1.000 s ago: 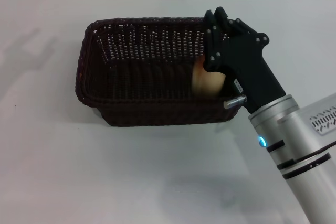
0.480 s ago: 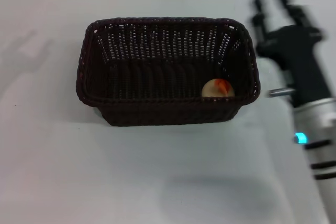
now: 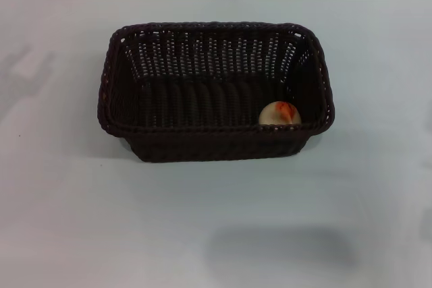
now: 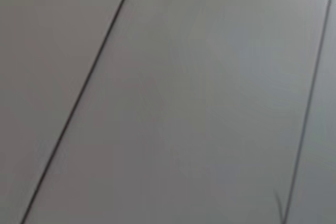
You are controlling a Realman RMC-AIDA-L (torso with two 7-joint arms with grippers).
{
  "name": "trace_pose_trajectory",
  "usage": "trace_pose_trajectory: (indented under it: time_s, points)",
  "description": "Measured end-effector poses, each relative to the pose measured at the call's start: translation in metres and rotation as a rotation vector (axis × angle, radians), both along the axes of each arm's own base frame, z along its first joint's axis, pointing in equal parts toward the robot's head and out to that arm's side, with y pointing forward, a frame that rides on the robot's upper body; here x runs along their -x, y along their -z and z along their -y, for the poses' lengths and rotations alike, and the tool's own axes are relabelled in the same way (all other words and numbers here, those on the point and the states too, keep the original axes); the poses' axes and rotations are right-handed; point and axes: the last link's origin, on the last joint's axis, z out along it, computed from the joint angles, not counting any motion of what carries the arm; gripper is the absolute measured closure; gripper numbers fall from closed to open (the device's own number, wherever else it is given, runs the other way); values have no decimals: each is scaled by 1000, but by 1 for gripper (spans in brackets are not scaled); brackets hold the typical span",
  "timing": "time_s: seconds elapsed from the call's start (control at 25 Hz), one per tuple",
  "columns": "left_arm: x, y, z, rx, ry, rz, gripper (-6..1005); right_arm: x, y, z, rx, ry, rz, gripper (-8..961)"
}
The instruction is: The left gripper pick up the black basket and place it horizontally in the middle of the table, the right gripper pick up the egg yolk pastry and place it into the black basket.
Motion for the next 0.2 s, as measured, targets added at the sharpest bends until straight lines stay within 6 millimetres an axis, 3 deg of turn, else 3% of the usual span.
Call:
trace_pose_trajectory:
  time_s: [0.2]
  points:
    - [19,20,6,-83,-59,20,408,-19,-16,1,-74,76,22,517]
